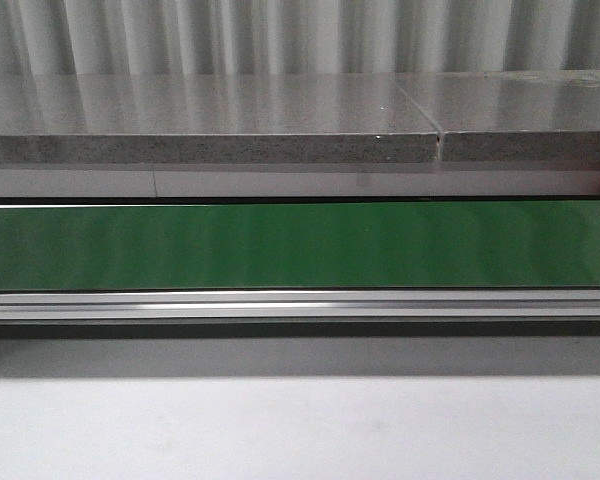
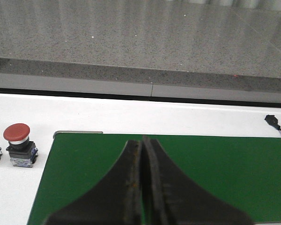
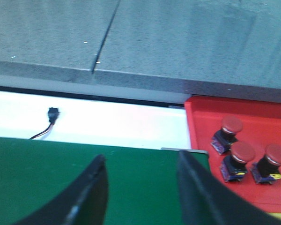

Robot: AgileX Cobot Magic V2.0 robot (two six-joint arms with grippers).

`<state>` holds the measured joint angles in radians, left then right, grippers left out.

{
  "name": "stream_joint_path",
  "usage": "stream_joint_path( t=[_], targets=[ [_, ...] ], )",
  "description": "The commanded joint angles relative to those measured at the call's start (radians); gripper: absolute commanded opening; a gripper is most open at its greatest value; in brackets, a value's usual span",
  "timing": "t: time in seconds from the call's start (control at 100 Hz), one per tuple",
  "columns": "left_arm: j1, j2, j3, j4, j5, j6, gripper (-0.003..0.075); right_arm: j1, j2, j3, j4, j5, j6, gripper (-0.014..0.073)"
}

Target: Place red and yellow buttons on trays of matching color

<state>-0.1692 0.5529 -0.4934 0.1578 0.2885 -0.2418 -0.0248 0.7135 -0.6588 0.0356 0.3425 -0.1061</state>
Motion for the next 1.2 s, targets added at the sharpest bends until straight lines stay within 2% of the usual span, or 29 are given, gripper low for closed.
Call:
stream_joint_path(
  t=[0.0,0.15,1.09,1.16,1.19],
  targets=[
    [-0.007,0.000,-0.027,0.000,-0.070,-0.005,-0.0021,0.013,-0.012,-0.037,0.004,-0.043,-0.015,0.0162],
    [-0.007,0.000,-0.027,0.000,-0.070,-0.005,-0.0021,0.013,-0.012,-0.037,0.004,-0.027,-0.015,-0.0074],
    [-0.007,0.000,-0.027,-0.002,-0.064,-0.005,-0.0018,0.013,-0.012,-0.037,0.004,-0.027,-0.014,-0.0068],
    [-0.007,0.000,-0.027,-0.002,-0.051,-0.005,0.0009,0.013,-0.012,-0.037,0.004,-0.027,-0.014,-0.0068],
    [-0.007,0.000,-0.027,-0.002,-0.038,-0.005,0.0043,0.013,-0.012,-0.037,0.004,-0.027,-0.014,-0.0068]
  ],
)
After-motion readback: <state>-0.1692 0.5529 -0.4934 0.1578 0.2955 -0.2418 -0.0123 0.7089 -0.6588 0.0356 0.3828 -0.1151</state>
